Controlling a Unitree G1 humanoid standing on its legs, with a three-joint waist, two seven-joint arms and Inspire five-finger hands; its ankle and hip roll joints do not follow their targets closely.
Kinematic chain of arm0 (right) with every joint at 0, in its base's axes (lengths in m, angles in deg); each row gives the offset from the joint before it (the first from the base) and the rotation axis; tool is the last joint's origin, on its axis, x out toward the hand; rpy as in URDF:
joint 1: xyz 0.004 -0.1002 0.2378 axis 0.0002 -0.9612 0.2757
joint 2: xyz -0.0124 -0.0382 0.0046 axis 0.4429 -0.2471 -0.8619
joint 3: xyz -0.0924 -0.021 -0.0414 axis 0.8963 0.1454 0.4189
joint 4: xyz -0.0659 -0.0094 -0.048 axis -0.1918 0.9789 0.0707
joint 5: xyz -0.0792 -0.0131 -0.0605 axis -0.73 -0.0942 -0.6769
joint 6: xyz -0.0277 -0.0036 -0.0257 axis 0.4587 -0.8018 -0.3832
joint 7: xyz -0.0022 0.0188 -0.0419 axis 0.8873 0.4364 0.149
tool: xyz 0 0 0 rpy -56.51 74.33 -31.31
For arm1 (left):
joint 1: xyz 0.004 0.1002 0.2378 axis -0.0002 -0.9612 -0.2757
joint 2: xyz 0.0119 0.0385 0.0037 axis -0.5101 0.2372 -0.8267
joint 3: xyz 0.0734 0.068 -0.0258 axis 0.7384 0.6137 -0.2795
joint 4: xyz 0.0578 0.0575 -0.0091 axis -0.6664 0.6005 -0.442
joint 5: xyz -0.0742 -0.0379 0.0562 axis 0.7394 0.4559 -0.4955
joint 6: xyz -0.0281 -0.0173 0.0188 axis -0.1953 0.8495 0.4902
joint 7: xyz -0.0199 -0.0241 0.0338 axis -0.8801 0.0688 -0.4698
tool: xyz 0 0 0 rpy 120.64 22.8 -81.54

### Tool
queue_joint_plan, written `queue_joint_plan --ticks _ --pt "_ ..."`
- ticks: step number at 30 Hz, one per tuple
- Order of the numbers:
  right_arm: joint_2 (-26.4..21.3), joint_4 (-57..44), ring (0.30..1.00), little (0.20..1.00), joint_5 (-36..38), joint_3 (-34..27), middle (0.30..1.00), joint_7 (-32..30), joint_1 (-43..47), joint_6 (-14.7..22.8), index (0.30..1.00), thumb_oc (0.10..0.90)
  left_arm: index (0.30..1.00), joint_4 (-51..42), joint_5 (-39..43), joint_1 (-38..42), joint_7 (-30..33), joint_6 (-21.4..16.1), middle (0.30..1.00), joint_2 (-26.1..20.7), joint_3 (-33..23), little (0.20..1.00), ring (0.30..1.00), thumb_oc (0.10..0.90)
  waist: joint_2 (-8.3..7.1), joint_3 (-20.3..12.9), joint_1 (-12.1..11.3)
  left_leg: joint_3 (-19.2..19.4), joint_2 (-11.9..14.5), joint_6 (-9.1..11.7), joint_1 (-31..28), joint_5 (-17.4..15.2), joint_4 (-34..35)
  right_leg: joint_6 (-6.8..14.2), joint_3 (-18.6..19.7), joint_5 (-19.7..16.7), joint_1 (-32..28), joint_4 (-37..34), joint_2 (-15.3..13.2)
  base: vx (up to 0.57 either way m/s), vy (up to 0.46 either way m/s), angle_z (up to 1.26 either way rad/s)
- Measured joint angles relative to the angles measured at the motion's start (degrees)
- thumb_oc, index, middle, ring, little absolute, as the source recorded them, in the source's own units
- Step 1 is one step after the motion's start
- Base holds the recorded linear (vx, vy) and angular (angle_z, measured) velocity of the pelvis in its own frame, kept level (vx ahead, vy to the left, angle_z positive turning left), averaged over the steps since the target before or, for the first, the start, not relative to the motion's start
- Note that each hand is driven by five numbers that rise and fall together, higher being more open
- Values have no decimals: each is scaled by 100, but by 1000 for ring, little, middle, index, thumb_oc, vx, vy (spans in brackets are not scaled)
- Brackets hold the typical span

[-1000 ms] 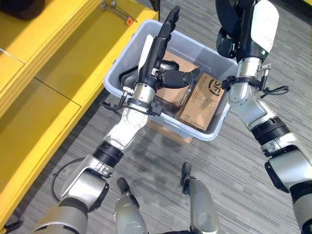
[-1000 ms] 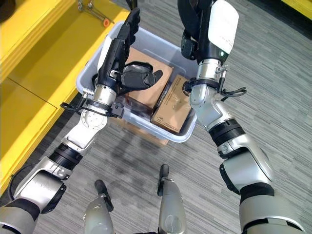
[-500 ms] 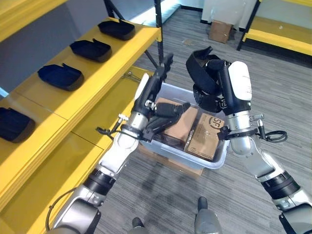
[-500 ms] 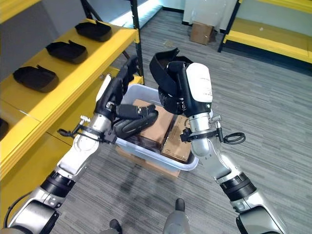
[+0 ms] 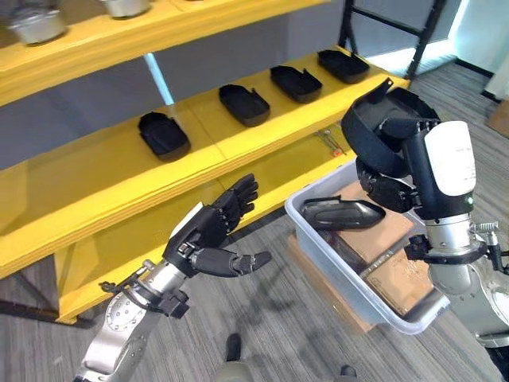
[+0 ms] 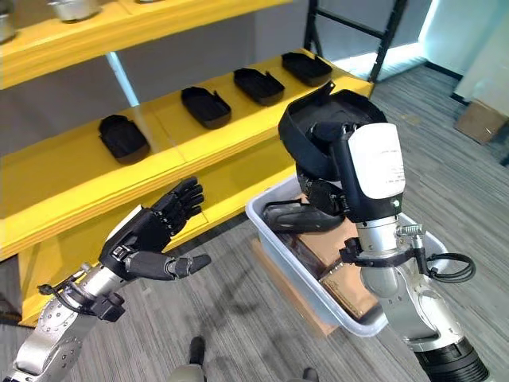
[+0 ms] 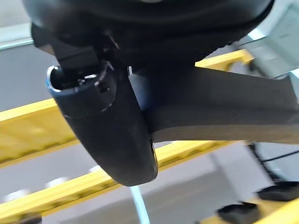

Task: Move parts from the plastic box to the shelf.

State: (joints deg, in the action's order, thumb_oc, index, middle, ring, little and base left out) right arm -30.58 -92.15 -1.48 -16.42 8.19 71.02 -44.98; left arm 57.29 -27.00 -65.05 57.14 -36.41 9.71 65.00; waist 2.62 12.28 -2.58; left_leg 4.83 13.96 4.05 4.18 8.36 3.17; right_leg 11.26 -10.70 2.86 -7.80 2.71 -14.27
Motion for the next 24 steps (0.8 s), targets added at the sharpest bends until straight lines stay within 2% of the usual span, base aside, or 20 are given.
queue_joint_plan --ticks 3,5,7,10,13,16,20,24 --pt "-225 -137 300 300 -225 -21 300 10 -97 3 300 400 1000 -72 25 64 -183 -54 1000 -33 -12 1000 1000 900 -145 -136 58 620 2 -78 195 -30 41 -15 -470 21 -120 -53 -159 21 155 74" --pt "-306 -264 300 300 -393 -36 300 24 -98 32 300 400 1000 -78 84 59 -224 -57 1000 -96 -13 1000 1000 900 -160 -147 51 849 -25 -170 315 48 -11 18 -696 4 -194 -63 -240 70 159 67" --pt "-372 -293 300 300 -539 -36 300 60 -98 190 300 400 1000 -79 230 38 -248 -56 1000 -262 -42 1000 1000 900 -148 -169 42 877 -130 -186 317 317 -12 30 -707 18 -335 -50 -333 148 236 56" --pt "-392 -333 300 300 -631 -39 300 161 -96 344 300 400 1000 -81 231 12 -247 -56 1000 -282 -187 1000 1000 900 -184 -235 -93 877 -254 66 373 552 -125 57 -721 72 -397 -40 -481 118 194 20" --pt "-394 -442 300 300 -646 -26 300 289 -98 435 300 400 1000 -81 230 1 -236 -55 1000 -282 -358 1000 1000 900 -241 -254 -174 761 -423 60 380 556 -127 37 -739 45 -469 67 -603 111 231 27" --pt "-340 -451 300 300 -746 -12 300 478 -98 602 300 400 1000 -76 228 -44 -245 -56 1000 -283 -531 1000 1000 900 -319 -267 -381 743 -527 86 356 334 -327 -79 -806 -79 -457 326 -751 129 370 9" --pt "-299 -456 300 300 -763 -6 300 631 -99 873 300 400 1000 -93 224 -257 -284 -61 1000 -302 -738 1000 1000 900 -395 -330 -412 821 -651 -58 348 189 -373 -248 -868 -579 -344 481 -910 28 292 0" --pt "-125 -456 300 300 -872 188 300 669 -65 973 300 400 1000 -75 216 -260 -285 -62 1000 -303 -738 1000 1000 900 -415 -343 -471 1082 -823 -280 121 35 -304 -350 -976 -1421 -132 639 -1215 44 257 -30"
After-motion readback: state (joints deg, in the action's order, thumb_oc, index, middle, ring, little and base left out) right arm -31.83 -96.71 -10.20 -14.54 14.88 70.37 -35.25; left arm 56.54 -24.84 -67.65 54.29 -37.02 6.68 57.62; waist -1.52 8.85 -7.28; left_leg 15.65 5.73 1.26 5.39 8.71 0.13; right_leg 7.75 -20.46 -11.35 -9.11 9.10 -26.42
